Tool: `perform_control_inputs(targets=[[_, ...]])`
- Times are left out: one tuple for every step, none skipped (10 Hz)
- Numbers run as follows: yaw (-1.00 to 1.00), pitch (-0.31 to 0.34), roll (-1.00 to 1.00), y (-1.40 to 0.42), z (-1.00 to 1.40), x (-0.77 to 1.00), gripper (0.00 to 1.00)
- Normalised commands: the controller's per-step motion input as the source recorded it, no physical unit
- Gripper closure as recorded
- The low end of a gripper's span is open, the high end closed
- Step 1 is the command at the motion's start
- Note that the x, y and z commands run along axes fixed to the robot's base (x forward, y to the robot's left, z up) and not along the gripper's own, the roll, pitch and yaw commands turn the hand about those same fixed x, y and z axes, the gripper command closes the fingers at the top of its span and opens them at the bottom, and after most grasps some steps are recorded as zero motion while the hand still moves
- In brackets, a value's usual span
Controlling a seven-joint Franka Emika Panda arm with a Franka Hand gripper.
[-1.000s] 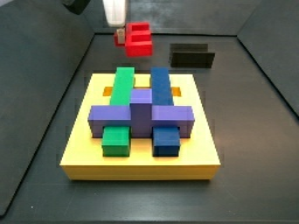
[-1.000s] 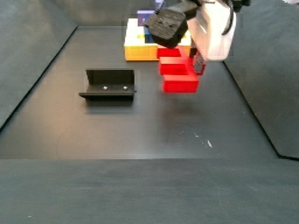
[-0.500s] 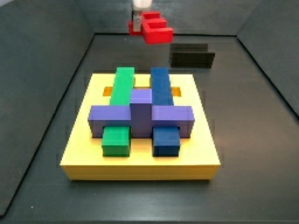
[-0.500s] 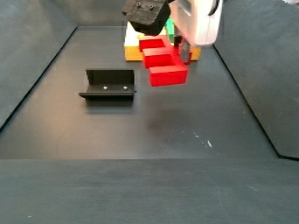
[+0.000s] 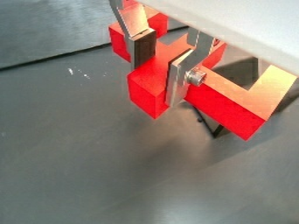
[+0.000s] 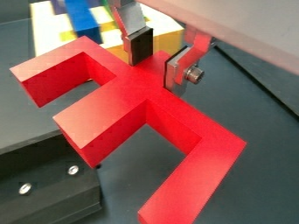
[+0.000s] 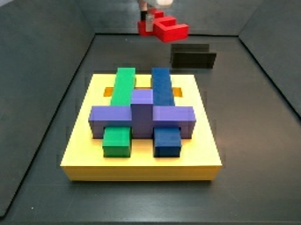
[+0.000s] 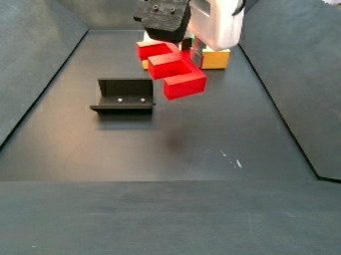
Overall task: Pick up the red object. Move up. Place the red object on the fixture. Regrasp the red object. Move to above the board. Insert the red object.
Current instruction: Place the red object on the fixture.
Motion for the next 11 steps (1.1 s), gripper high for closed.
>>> perform_control_inputs(targets=[[0.65,0.157,-0.02,-0.18,0.08,0.41,1.00],[0.63,0.186,-0.07,-0.18,0.05,0.43,1.00],[0.64,0.180,-0.05,-0.18,0.07,0.41,1.00],[0.64,0.186,-0.05,-0.18,0.08,0.40,1.00],[0.62,0.200,-0.06,-0.18,0.07,0.43,1.00],[0.60,0.217,-0.10,-0.19,0.04,0.44,1.00],[0.59,0.223,-0.08,-0.19,0.06,0.47,1.00],[0.58,0.209,-0.09,-0.16,0.05,0.45,1.00],[0.58,0.200,-0.11,-0.13,0.09,0.42,1.00],[0.59,0.214,-0.10,-0.17,0.10,0.43,1.00],[0.58,0.226,0.00,-0.19,0.17,0.49,1.00]])
